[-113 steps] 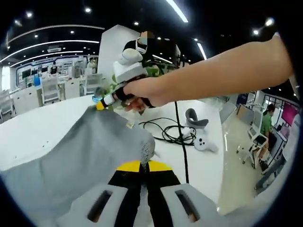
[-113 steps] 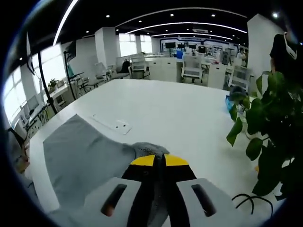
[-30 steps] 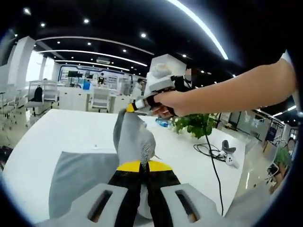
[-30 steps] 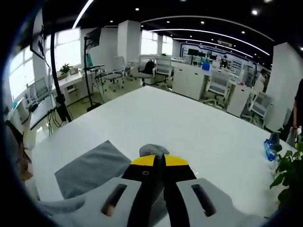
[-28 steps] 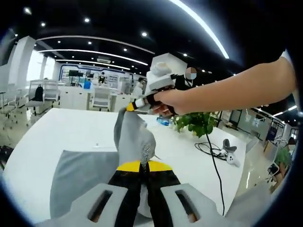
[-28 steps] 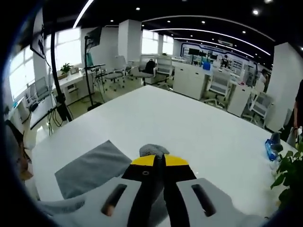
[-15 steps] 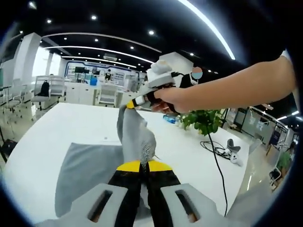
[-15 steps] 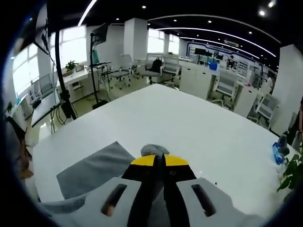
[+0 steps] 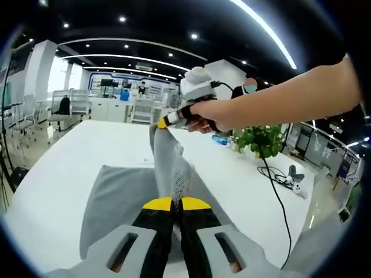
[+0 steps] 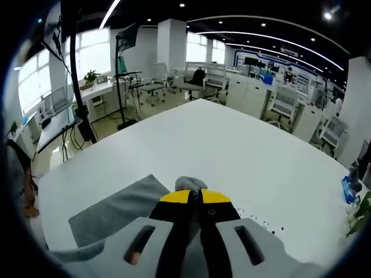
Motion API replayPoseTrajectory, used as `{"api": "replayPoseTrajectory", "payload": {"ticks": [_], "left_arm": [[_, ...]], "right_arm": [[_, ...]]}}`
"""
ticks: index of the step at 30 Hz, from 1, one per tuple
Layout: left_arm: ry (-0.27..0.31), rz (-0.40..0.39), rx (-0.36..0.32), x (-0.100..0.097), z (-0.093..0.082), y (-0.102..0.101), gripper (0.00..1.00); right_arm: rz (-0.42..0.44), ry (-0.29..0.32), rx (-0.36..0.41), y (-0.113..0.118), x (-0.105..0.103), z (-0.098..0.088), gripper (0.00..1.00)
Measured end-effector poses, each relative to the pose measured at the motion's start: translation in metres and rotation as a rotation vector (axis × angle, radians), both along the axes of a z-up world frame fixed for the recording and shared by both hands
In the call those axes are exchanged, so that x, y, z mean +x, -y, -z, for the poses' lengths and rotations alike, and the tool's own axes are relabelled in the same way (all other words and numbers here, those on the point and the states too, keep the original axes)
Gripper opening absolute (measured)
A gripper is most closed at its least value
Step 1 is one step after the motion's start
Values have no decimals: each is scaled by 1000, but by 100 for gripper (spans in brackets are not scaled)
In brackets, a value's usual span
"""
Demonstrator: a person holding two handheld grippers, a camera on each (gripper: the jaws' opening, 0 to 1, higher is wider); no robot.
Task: Fold the towel on the table until its edges align and the towel forms a compact rectangular stack.
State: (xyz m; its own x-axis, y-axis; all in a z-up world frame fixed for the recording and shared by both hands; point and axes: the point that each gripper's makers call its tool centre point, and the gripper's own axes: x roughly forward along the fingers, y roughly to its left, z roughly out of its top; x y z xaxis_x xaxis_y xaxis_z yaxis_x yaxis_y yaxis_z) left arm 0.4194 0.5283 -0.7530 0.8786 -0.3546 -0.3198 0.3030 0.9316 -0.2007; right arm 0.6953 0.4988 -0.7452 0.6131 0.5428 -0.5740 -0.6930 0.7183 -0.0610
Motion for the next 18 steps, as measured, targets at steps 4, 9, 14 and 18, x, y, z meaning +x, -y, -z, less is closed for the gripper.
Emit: {"api": "replayPoseTrajectory", "payload": {"ticks": [4,9,14,18], "left_arm": [[-18,-8,11,1,13,-10,3],[-44,-19,19,-2,29,-19,3],[-77,-30,21,-2,45,-28,3],[-85,-38,39,-1,55,-38,3]], "right_arm": [[-12,-3,-7,-15,2,11,2],[-32,-11,-10,-29,1,23,2],[-49,-19,-25,-39,-1,39,2],[-51,-25,-24,-47,0,51,3]]}}
